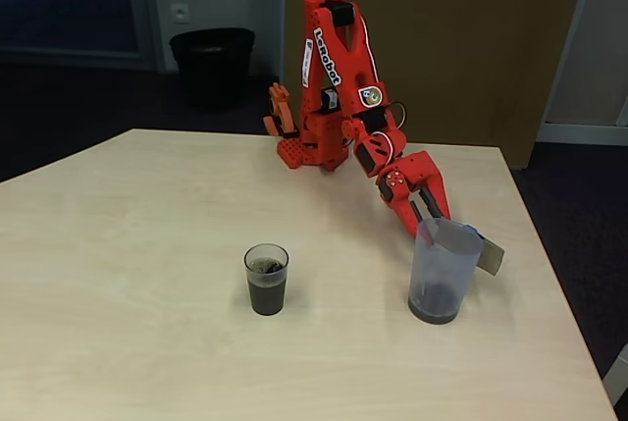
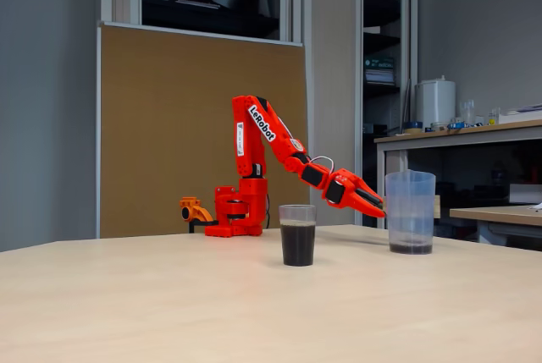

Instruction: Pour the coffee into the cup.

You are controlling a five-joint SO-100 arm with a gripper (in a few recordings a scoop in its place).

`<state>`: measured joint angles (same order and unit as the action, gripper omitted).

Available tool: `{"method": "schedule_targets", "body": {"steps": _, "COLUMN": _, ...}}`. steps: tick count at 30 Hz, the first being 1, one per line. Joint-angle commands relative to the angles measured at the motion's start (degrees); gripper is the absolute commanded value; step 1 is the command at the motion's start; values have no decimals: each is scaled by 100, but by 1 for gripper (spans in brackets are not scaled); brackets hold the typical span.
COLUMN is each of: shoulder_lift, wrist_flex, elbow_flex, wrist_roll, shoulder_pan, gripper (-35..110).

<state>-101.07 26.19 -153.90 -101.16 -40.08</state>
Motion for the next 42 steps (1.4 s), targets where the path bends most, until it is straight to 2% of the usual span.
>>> {"method": "schedule_targets", "body": {"steps": 1, "shoulder_lift": -448, "wrist_flex": 167, "elbow_flex": -255, "wrist_roll": -9, "shoulder_pan": -70, "gripper": 9}}
{"method": "schedule_targets", "body": {"steps": 7, "shoulder_lift": -1178, "wrist_flex": -35, "elbow_flex": -835, "wrist_roll": 264, "shoulder_pan": -44, "gripper": 7}}
{"method": "schedule_targets", "body": {"steps": 11, "shoulder_lift": -1846, "wrist_flex": -809, "elbow_flex": -932, "wrist_roll": 756, "shoulder_pan": 44, "gripper": 6}}
{"method": "schedule_targets", "body": {"steps": 16, "shoulder_lift": -2092, "wrist_flex": 97, "elbow_flex": -1485, "wrist_roll": 1556, "shoulder_pan": 220, "gripper": 4}}
{"method": "schedule_targets", "body": {"steps": 20, "shoulder_lift": -2470, "wrist_flex": -70, "elbow_flex": -1635, "wrist_roll": 2426, "shoulder_pan": 378, "gripper": 1}}
{"method": "schedule_targets", "body": {"steps": 24, "shoulder_lift": -3120, "wrist_flex": -949, "elbow_flex": -1617, "wrist_roll": 3691, "shoulder_pan": 589, "gripper": 0}}
{"method": "schedule_targets", "body": {"steps": 29, "shoulder_lift": -3823, "wrist_flex": -1696, "elbow_flex": -1925, "wrist_roll": 5950, "shoulder_pan": 1028, "gripper": 0}}
{"method": "schedule_targets", "body": {"steps": 35, "shoulder_lift": -4614, "wrist_flex": -2733, "elbow_flex": -2505, "wrist_roll": 8253, "shoulder_pan": 2206, "gripper": 0}}
{"method": "schedule_targets", "body": {"steps": 42, "shoulder_lift": -5353, "wrist_flex": -4764, "elbow_flex": -2531, "wrist_roll": 9123, "shoulder_pan": 3437, "gripper": 0}}
